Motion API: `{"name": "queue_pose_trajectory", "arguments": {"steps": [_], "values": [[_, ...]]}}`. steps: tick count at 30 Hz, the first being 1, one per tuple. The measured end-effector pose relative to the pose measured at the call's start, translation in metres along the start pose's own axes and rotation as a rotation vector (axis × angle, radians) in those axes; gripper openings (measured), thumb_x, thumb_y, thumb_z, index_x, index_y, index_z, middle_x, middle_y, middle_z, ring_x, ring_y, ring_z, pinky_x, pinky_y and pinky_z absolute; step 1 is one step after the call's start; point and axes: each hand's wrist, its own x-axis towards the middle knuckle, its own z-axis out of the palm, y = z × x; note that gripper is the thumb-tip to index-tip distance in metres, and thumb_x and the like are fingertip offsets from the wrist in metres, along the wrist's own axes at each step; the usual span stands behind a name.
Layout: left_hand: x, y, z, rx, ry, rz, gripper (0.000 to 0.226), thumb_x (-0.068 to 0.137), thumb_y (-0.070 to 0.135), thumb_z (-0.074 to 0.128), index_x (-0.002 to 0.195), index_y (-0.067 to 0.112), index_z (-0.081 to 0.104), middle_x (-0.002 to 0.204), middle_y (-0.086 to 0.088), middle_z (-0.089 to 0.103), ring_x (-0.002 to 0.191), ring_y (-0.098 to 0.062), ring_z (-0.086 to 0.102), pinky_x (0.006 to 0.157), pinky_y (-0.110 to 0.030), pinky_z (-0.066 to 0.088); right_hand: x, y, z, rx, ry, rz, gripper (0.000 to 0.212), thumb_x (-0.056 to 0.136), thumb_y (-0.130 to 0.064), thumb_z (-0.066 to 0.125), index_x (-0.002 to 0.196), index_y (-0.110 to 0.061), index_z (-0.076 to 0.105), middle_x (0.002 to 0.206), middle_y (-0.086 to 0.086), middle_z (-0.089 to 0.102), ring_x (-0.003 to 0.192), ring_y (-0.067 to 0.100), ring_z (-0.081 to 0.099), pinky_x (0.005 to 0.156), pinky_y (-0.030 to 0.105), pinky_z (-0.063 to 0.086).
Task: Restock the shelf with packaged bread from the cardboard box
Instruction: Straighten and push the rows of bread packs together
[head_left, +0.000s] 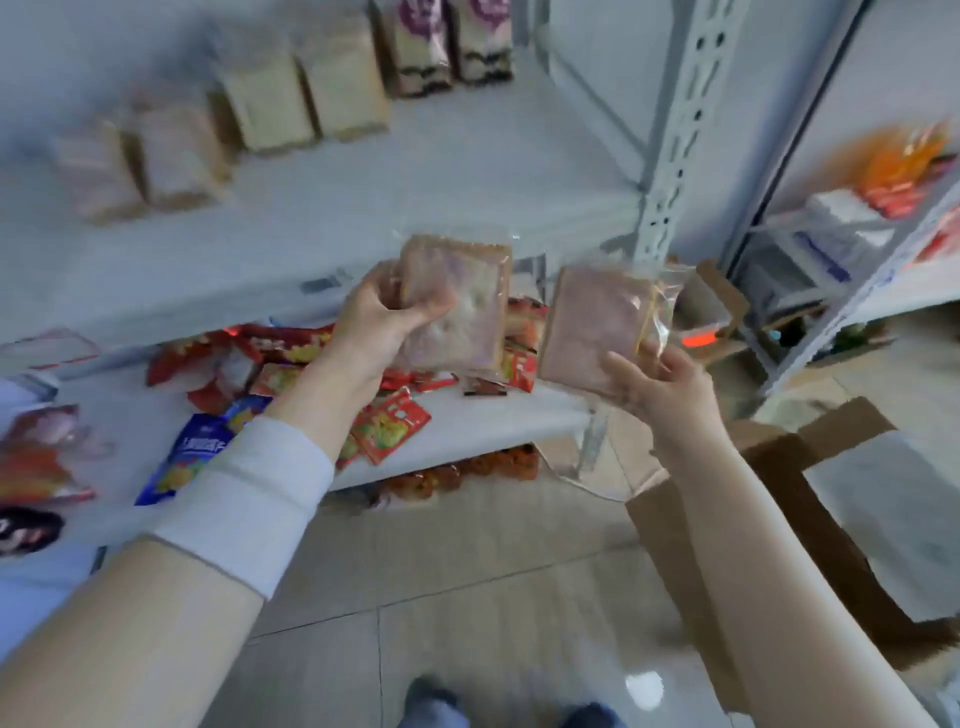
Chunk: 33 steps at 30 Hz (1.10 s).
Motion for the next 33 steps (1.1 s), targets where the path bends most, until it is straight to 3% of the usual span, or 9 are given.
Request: {"name": "queue_pose_trajectory", "arguments": {"steps": [3, 8, 12, 17, 22, 25, 28, 31, 33], "values": [[-0.007, 0.021, -0.107, -0.02, 0.155, 0.06, 0.023, 0.076, 0.008, 0.07, 0.086, 0.023, 0.056, 0.083, 0.006, 0.064, 0.069, -0.004, 0.062, 0.061, -0.018, 0.051, -0.005, -0.039, 0.097, -0.07, -0.123, -0.146, 0.019, 0.074, -0.022, 0.075, 0.087, -0.022, 0.061, 0.096, 0.007, 0.071, 0.083, 0.022, 0.066, 0.076, 0.036, 0.053], [0.0, 0.022, -0.266, -0.05, 0.378, 0.049, 0.023, 0.077, 0.016, 0.071, 0.09, 0.029, 0.057, 0.089, 0.007, 0.065, 0.079, -0.008, 0.063, 0.064, -0.024, 0.049, -0.011, -0.067, 0.268, -0.085, -0.285, -0.25, 0.025, 0.078, -0.018, 0.072, 0.088, -0.024, 0.049, 0.086, -0.003, 0.065, 0.068, 0.012, 0.061, 0.056, 0.022, 0.049], [0.033, 0.0, -0.336, -0.076, 0.417, -0.018, 0.025, 0.077, 0.019, 0.072, 0.094, 0.028, 0.057, 0.092, 0.005, 0.065, 0.081, -0.011, 0.063, 0.06, -0.024, 0.047, 0.003, -0.06, 0.365, -0.137, -0.325, -0.227, 0.027, 0.08, -0.014, 0.07, 0.097, -0.017, 0.048, 0.093, 0.004, 0.062, 0.073, 0.019, 0.059, 0.068, 0.034, 0.05], [0.111, -0.014, -0.375, -0.077, 0.449, -0.033, 0.04, 0.074, 0.022, 0.074, 0.108, 0.017, 0.055, 0.099, -0.001, 0.065, 0.087, -0.018, 0.063, 0.071, -0.029, 0.051, 0.041, -0.064, 0.446, -0.156, -0.31, -0.213, 0.025, 0.081, -0.014, 0.069, 0.098, -0.013, 0.05, 0.09, 0.006, 0.06, 0.08, 0.022, 0.059, 0.076, 0.037, 0.05], [0.199, -0.024, -0.388, -0.048, 0.509, 0.045, 0.046, 0.072, 0.016, 0.077, 0.105, 0.018, 0.045, 0.085, 0.007, 0.058, 0.068, -0.006, 0.057, 0.055, -0.013, 0.048, 0.1, -0.064, 0.503, -0.201, -0.189, -0.23, 0.036, 0.08, -0.018, 0.071, 0.11, -0.008, 0.054, 0.073, -0.007, 0.054, 0.067, 0.011, 0.053, 0.059, 0.017, 0.044], [0.231, -0.038, -0.386, 0.026, 0.56, 0.021, 0.042, 0.074, 0.017, 0.075, 0.108, 0.013, 0.049, 0.097, -0.003, 0.061, 0.08, -0.017, 0.058, 0.075, -0.028, 0.049, 0.122, -0.05, 0.514, -0.436, -0.044, -0.254, 0.054, 0.081, -0.028, 0.07, 0.125, -0.009, 0.045, 0.103, 0.006, 0.061, 0.095, 0.021, 0.051, 0.076, 0.028, 0.041], [0.249, -0.046, -0.386, 0.147, 0.61, 0.049, 0.051, 0.072, 0.021, 0.076, 0.114, 0.005, 0.052, 0.109, -0.011, 0.061, 0.098, -0.027, 0.06, 0.089, -0.039, 0.049, 0.127, -0.045, 0.519, -0.683, 0.102, -0.417, 0.063, 0.081, -0.032, 0.068, 0.131, -0.006, 0.04, 0.133, 0.016, 0.041, 0.124, 0.034, 0.031, 0.104, 0.039, 0.029], [0.257, -0.049, -0.389, 0.15, 0.582, 0.037, 0.059, 0.072, 0.024, 0.076, 0.121, 0.005, 0.049, 0.117, -0.016, 0.057, 0.107, -0.03, 0.056, 0.094, -0.045, 0.046, 0.119, -0.055, 0.532, -0.75, 0.167, -0.694, 0.077, 0.076, -0.022, 0.071, 0.138, -0.003, 0.031, 0.14, 0.022, 0.027, 0.123, 0.041, 0.025, 0.108, 0.039, 0.015], [0.262, -0.049, -0.39, 0.092, 0.568, 0.006, 0.06, 0.072, 0.022, 0.076, 0.122, 0.007, 0.048, 0.118, -0.014, 0.057, 0.106, -0.026, 0.058, 0.094, -0.042, 0.048, 0.11, -0.062, 0.549, -0.825, 0.047, -0.862, 0.083, 0.069, -0.021, 0.077, 0.14, -0.008, 0.034, 0.141, 0.022, 0.028, 0.124, 0.038, 0.025, 0.109, 0.044, 0.018]]}}
